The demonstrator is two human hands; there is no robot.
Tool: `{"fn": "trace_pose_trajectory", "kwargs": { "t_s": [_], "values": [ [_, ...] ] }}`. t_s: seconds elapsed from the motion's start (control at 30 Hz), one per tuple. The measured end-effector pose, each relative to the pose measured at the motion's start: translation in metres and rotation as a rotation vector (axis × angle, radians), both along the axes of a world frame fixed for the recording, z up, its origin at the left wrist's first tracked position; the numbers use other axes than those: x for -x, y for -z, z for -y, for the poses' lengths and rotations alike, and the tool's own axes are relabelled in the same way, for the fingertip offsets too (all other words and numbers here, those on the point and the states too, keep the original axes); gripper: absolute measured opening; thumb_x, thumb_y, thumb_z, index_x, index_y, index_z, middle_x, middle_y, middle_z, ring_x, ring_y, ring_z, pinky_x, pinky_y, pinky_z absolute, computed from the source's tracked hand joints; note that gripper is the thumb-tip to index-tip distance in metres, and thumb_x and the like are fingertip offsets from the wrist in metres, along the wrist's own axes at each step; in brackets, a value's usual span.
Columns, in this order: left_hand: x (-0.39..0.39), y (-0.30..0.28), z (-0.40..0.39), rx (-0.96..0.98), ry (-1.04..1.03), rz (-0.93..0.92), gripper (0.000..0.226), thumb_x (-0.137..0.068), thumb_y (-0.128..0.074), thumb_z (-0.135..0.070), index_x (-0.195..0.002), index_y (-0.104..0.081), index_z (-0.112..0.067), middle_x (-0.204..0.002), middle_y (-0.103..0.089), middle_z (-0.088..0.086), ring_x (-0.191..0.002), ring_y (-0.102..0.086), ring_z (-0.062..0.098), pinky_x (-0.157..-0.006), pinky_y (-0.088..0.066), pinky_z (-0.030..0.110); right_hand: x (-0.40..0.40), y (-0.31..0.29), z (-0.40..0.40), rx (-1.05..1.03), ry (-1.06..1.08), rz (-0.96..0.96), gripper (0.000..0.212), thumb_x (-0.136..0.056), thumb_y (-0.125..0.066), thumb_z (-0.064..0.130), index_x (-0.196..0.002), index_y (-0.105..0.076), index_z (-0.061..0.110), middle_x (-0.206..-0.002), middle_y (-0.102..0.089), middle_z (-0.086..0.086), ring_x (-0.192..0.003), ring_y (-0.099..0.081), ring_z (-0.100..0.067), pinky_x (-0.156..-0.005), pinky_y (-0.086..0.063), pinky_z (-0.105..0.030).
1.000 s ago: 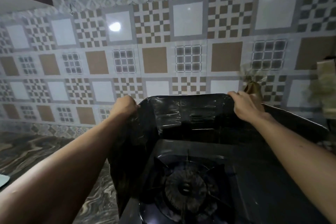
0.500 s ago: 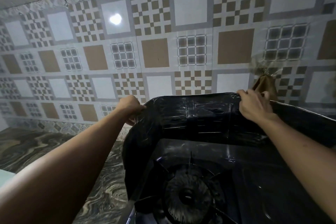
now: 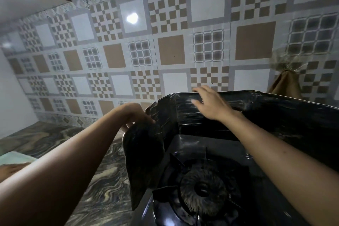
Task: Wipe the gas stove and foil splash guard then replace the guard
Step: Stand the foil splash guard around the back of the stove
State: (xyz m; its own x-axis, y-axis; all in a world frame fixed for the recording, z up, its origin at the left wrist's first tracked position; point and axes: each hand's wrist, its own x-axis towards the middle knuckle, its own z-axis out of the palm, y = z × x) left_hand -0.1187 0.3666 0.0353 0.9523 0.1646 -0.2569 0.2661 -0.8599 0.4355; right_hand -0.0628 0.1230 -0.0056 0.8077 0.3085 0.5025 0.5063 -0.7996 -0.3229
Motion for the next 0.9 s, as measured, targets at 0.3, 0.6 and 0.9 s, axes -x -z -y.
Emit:
{"fn": "trace_pose_trajectory", "kwargs": {
  "t_s": [0.3,0.6,0.9],
  "values": [
    [0.036,0.002,-0.009,0.162,-0.048,0.061,0.023,-0.099,-0.049,-0.018,-0.109,-0.061,-0.001,-0.08,-0.061,0.011,-0.064,-0.062,0.021,-0.039,-0.051,0.027,-0.012,0.0,-0.108,0.068,-0.314,-0.088,0.037,-0.1,-0.037,0.04,-0.128,-0.056,0.025,-0.138,-0.052,0.006,-0.133,-0.039,-0.016,-0.113,-0.015,-0.053],
    [0.045,0.012,0.0,0.283,-0.181,0.147,0.014,-0.092,-0.054,-0.011,-0.087,-0.06,0.001,-0.069,-0.064,0.014,-0.055,-0.065,0.024,-0.048,-0.056,0.031,-0.028,0.012,-0.115,0.006,-0.257,-0.096,0.033,-0.097,-0.038,0.047,-0.116,-0.058,0.029,-0.125,-0.056,0.002,-0.121,-0.048,-0.018,-0.111,-0.018,-0.055],
    [0.057,0.02,0.01,0.253,-0.113,0.115,0.023,-0.093,-0.055,-0.01,-0.102,-0.059,0.011,-0.084,-0.069,0.023,-0.062,-0.071,0.032,-0.055,-0.06,0.045,-0.039,0.019,-0.11,-0.026,-0.139,-0.063,0.04,-0.103,-0.026,0.033,-0.119,-0.059,0.017,-0.127,-0.058,-0.001,-0.121,-0.049,-0.019,-0.111,-0.02,-0.048]
  ]
}}
